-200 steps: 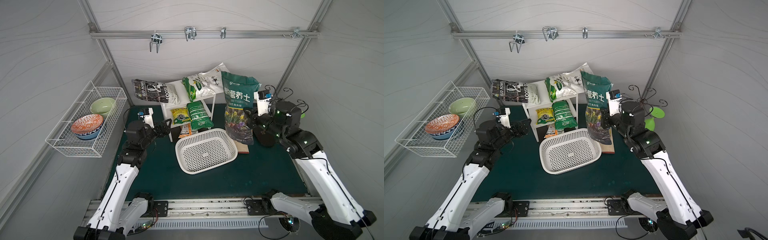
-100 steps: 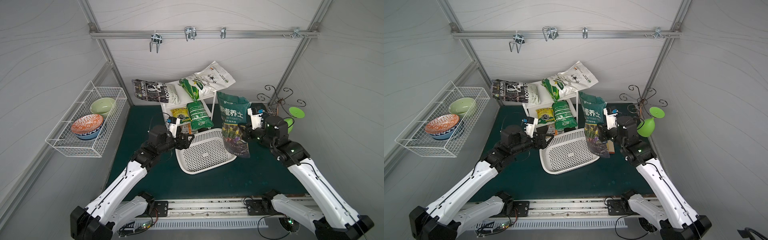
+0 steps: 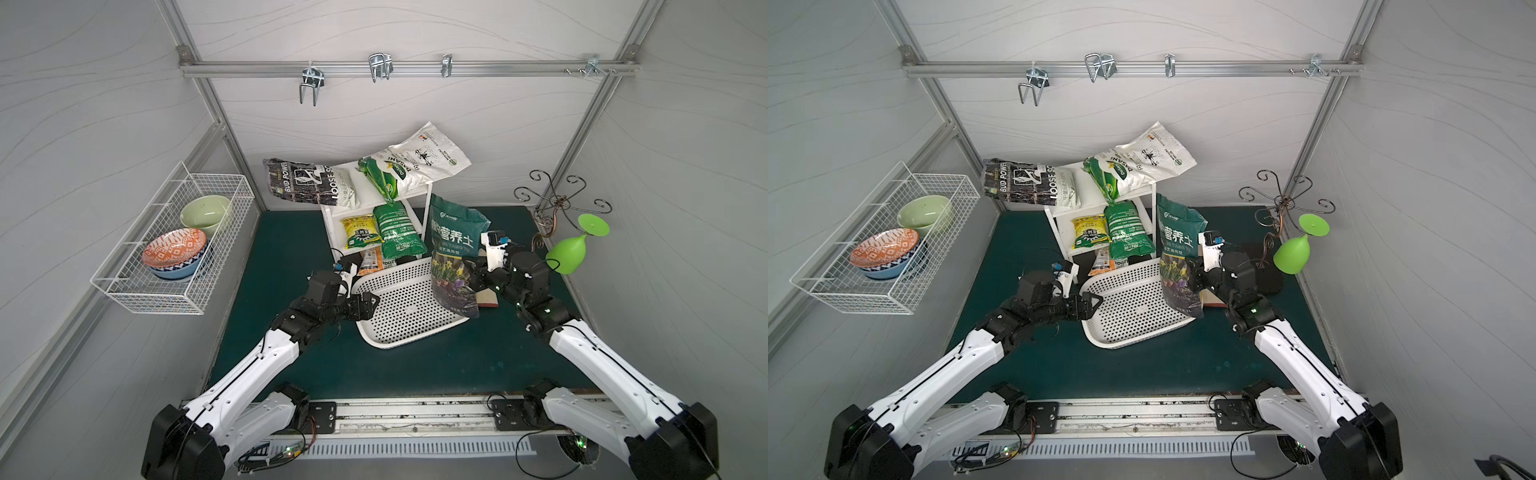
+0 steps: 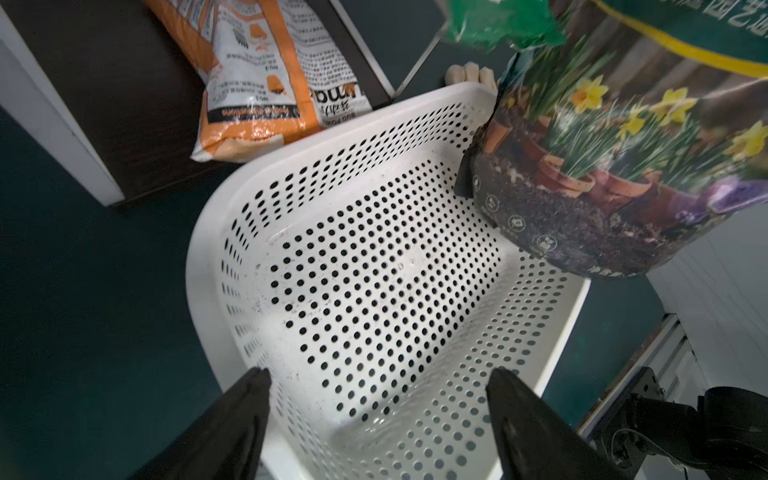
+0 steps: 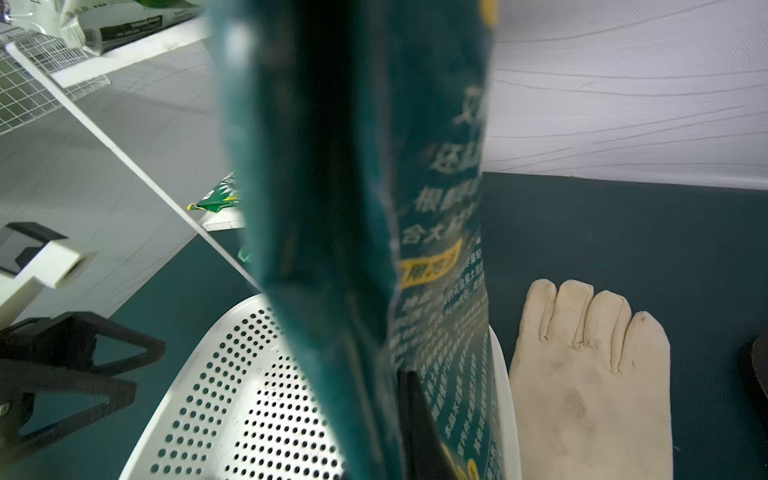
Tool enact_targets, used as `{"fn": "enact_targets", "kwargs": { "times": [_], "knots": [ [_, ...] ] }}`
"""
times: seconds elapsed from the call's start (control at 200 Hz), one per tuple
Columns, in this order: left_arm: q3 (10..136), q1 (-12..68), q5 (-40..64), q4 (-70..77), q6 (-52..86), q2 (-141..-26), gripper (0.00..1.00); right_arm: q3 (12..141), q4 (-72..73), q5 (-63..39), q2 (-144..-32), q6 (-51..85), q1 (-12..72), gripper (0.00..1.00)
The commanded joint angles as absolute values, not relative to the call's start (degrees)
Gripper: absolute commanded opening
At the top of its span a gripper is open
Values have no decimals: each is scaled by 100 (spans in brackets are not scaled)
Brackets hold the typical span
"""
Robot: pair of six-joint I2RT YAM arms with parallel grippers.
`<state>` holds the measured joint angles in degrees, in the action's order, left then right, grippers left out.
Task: Take down the fertilizer bag from the shelf
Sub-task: Place the fertilizer bag in the storage box.
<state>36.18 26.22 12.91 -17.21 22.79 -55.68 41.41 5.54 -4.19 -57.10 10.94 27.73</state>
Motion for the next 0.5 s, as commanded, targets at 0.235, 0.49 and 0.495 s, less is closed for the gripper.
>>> {"fn": "enact_targets", "kwargs": {
  "times": [0.235,0.49,0.495],
  "knots": [
    [3682,2630,883,-1687,2413,-5866,86,4050,3728,125,-6222,724,2978,0],
    [3769,2632,781,-1705,2391,-5920,86,3029,3799,772,-6043,753,3061,0],
    [3770,2630,777,-1701,2391,-5918,86,3008,3794,791,-6036,759,3060,0]
  ]
}}
